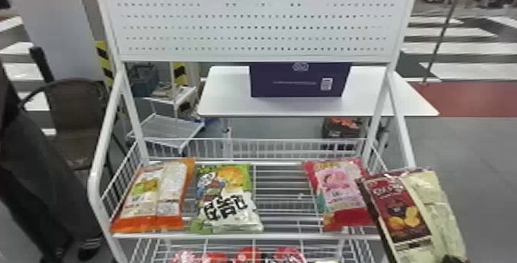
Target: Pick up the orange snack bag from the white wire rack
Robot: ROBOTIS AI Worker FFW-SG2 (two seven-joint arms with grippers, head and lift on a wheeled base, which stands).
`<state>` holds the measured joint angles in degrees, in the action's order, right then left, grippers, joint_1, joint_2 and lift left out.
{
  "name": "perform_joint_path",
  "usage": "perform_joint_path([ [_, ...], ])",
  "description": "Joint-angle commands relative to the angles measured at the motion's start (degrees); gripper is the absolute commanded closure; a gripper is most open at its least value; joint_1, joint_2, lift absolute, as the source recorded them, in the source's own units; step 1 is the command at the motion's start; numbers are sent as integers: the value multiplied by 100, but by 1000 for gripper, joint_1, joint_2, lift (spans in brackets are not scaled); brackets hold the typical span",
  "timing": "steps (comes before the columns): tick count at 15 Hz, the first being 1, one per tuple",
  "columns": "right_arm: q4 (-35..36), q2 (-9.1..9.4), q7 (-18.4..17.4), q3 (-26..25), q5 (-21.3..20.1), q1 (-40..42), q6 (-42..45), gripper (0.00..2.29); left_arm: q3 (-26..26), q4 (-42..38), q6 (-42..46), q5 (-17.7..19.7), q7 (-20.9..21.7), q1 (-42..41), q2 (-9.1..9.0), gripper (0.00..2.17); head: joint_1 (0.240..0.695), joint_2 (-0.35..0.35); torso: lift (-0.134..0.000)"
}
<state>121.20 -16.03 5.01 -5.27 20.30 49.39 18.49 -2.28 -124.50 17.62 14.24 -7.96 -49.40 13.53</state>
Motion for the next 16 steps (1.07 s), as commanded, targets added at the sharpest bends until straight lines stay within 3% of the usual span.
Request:
perform_joint_path([
  [1, 0, -5, 0, 0, 0, 0, 0, 2256, 0, 5, 0, 0, 14, 0, 0, 83, 499, 0, 0],
  [10, 0, -23, 0, -18, 26, 35, 18, 2256, 70, 128, -193, -79, 14, 229, 9, 83, 499, 0, 0],
  [12, 9, -23, 0, 9, 26, 44, 18, 2256, 325, 717, -369, -360, -39, 967, 0, 83, 499, 0, 0],
  [16, 18, -32, 0, -18, 26, 79, 18, 2256, 589, 1684, -1705, -334, 14, 2523, -9, 87, 499, 0, 0],
])
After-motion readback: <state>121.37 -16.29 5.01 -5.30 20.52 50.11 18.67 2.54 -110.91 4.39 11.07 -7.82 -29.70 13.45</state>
